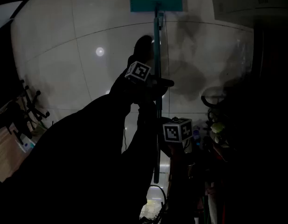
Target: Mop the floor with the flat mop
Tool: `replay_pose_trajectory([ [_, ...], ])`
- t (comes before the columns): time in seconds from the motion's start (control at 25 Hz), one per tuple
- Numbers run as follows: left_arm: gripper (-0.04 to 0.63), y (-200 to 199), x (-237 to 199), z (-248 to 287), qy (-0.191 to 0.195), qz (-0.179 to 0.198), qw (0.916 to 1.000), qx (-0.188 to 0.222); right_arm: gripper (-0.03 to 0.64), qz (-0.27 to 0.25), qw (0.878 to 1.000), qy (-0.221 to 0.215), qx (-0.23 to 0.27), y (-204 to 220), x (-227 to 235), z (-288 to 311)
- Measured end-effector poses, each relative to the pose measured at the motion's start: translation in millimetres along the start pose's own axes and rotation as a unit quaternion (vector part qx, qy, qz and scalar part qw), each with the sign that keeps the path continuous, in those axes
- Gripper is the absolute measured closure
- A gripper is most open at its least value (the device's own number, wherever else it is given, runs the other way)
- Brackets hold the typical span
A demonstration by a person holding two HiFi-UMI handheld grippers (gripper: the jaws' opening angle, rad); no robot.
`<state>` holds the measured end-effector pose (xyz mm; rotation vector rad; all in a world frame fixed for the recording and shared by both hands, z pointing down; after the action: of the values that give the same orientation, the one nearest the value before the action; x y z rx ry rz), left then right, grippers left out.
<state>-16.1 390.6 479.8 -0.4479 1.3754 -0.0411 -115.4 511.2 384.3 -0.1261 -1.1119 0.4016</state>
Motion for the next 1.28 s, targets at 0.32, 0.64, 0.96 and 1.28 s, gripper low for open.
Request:
replay_pose_trajectory([
  [0.32, 0.580, 38, -26, 13, 0.002, -0.008, 0.9999, 0.010, 0.497, 0.000, 1.000, 0.006, -0.014, 39, 26, -2],
  [0.64, 0.580, 45, -46, 20, -0.001, -0.037, 0.9992, 0.015, 0.497, 0.008, 0.999, 0.011, -0.033, 45, 39, -4],
  [0.96, 0.580, -25, -44, -4, 0.007, -0.049, 0.9984, 0.026, 0.495, 0.008, 0.998, 0.030, -0.046, -25, 25, 13],
  [1.28, 0.581, -174, -12, -41, 0.011, -0.045, 0.9988, 0.018, 0.495, 0.020, 0.999, 0.021, -0.032, -175, -23, 36],
])
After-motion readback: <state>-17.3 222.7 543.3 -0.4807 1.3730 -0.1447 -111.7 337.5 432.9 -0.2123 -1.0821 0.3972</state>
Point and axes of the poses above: the fingertips, and each gripper's own axes: z forward along the fingers, x to its right, y out of its underside, the point moved 2 cm from there along -z, backward along the fingers, and after that the axes turned 10 degrees about z, right-handed, at the moved point
